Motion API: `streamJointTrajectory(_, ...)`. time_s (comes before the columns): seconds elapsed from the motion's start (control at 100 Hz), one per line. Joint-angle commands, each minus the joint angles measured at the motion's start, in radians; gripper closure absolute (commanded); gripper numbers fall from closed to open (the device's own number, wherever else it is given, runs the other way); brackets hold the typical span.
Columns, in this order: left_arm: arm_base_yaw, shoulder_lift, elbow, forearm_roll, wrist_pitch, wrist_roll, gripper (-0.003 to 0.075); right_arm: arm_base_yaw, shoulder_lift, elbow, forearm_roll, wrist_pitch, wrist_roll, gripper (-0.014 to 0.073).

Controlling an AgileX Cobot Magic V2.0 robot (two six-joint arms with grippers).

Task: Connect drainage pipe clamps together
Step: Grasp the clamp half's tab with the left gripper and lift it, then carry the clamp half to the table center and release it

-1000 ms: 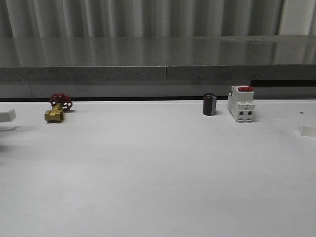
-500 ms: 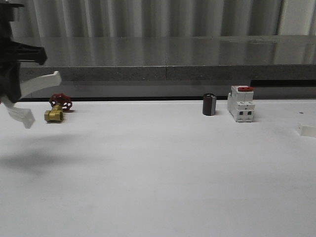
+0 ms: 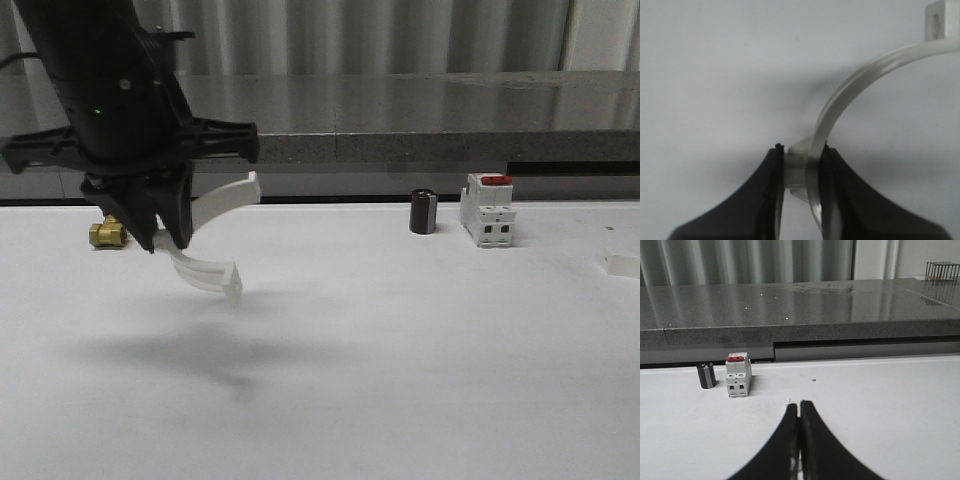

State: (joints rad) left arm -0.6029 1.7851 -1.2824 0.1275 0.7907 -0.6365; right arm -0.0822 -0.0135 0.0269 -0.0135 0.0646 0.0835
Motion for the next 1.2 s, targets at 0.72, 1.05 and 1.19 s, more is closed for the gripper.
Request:
streamJointTrajectory(0.72,-0.024,0.109,-0.075,-0.036,-0.054,-0.002,0.0667,0.001,-0.016,-0.015,-0.012,-0.079,-0.006,0.066)
streamJointTrajectory(1.05,-0.024,0.105,-0.075,-0.015,-0.073,0.002,0.026,0.001,-0.016,-0.015,-0.012,-0.079,-0.006,0.066)
streamJointTrajectory(1.19,-0.024,0.071,-0.075,0.004,-0.099,0.002,0.0258,0.001,-0.016,-0.015,-0.012,-0.079,-0.006,0.066)
